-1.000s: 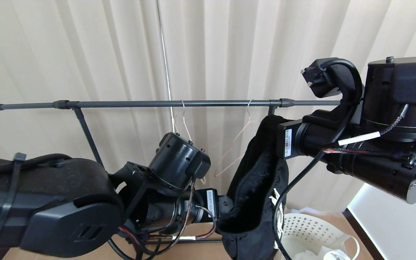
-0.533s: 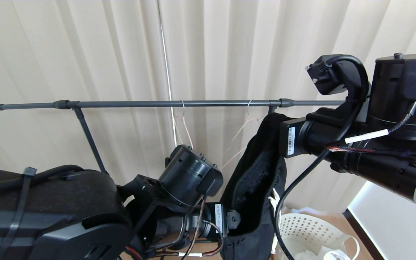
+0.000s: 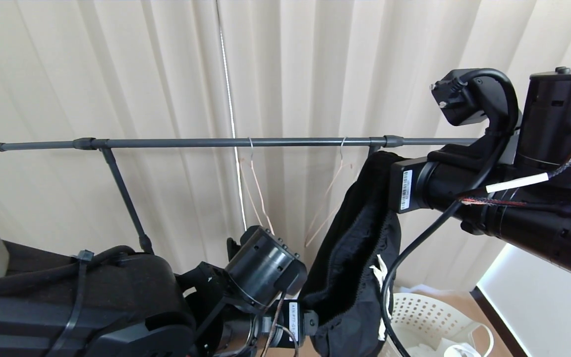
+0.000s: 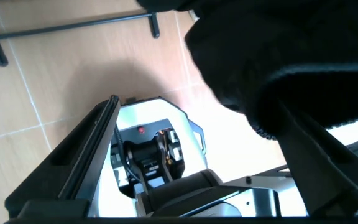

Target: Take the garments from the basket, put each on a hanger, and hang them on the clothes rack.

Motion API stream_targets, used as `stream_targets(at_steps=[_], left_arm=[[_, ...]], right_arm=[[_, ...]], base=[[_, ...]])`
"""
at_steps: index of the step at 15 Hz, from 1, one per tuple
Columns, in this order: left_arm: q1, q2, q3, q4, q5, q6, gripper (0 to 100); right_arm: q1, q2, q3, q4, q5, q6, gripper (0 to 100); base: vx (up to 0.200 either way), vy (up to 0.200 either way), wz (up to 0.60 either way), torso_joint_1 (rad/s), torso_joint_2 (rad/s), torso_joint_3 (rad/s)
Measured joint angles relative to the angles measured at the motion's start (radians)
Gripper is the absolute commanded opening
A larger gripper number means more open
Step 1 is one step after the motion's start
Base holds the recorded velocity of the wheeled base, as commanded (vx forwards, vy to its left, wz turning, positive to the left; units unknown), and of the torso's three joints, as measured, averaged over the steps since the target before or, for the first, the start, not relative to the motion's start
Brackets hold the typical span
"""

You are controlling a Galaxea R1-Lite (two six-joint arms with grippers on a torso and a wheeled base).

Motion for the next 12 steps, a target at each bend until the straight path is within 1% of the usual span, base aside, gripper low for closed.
stream_targets(at_steps=[4, 5, 8, 12], left_arm=[[0.000, 0.014, 0.009, -0.001, 0.000, -0.002, 100], [0.000, 0.015, 0.012, -0.001, 0.001, -0.006, 0], [-0.002, 0.015, 0.014, -0.003, 0.020, -0.017, 0], [-0.002, -0.011, 0.010, 0.000, 0.026, -0.009, 0]], right_arm=[[-0.009, -0.012, 0.002, 0.000, 0.000, 0.000, 0], [-0.013, -0.018, 0.002, 0.000, 0.000, 0.000, 0], [-0.036, -0.035, 0.007, 0.001, 0.000, -0.001, 0], [-0.064, -0.059, 0.026, -0.001, 0.003, 0.000, 0]], base=[[0.000, 0.000, 0.00, 0.000, 0.00, 0.000], [0.000, 0.000, 0.00, 0.000, 0.00, 0.000], [0.000, 0.000, 0.00, 0.000, 0.00, 0.000], [0.000, 0.000, 0.00, 0.000, 0.00, 0.000]])
